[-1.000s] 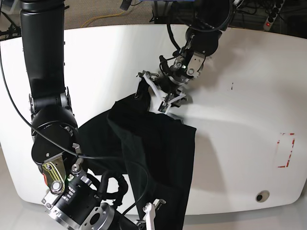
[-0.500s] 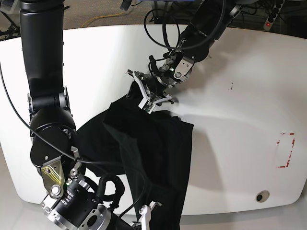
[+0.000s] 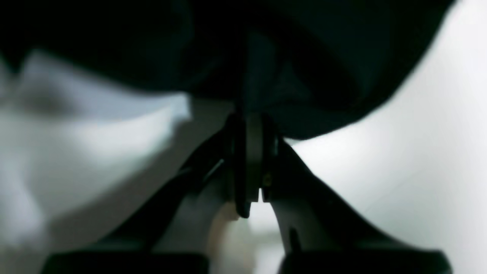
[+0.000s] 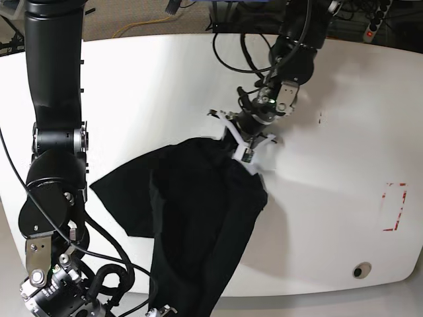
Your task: Fold the T-shirt properly
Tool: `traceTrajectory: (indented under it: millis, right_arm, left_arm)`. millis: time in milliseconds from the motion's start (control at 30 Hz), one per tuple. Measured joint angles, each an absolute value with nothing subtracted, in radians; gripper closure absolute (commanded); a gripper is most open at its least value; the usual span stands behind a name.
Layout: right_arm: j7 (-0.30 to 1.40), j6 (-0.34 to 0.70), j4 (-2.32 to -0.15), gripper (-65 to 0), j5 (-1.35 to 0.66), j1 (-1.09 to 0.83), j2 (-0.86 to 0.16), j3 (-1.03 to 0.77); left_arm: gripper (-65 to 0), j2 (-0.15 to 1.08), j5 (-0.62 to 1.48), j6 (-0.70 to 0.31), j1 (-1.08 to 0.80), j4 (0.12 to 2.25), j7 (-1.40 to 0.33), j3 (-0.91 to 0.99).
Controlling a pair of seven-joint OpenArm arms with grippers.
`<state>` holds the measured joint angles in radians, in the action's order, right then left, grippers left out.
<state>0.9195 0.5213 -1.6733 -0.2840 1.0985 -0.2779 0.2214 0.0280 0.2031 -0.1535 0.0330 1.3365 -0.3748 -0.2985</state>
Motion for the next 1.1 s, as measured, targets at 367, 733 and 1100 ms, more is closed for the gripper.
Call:
traceTrajectory:
  millis: [367,733,1100]
  right_arm:
    - [0.904,0.513,-1.579,0.0,-0.284,1.182,-0.276,0.215]
    - [0.870,0.506,-1.402,0.0,-0.285,1.268,-0.294,0.210]
    - [0.862,0.508,-1.288,0.0,-0.284,1.260,-0.299,0.210]
  left_arm:
    - [0.0,0.146,0.198,-0.147,-0.001,1.746,-0.554,-0.122]
    - [0.0,0.295,0.206,-0.154,0.072,1.937,-0.602,0.067]
    - [-1.7,0.392,0.206,-0.156,0.303,1.948,-0.695,0.192]
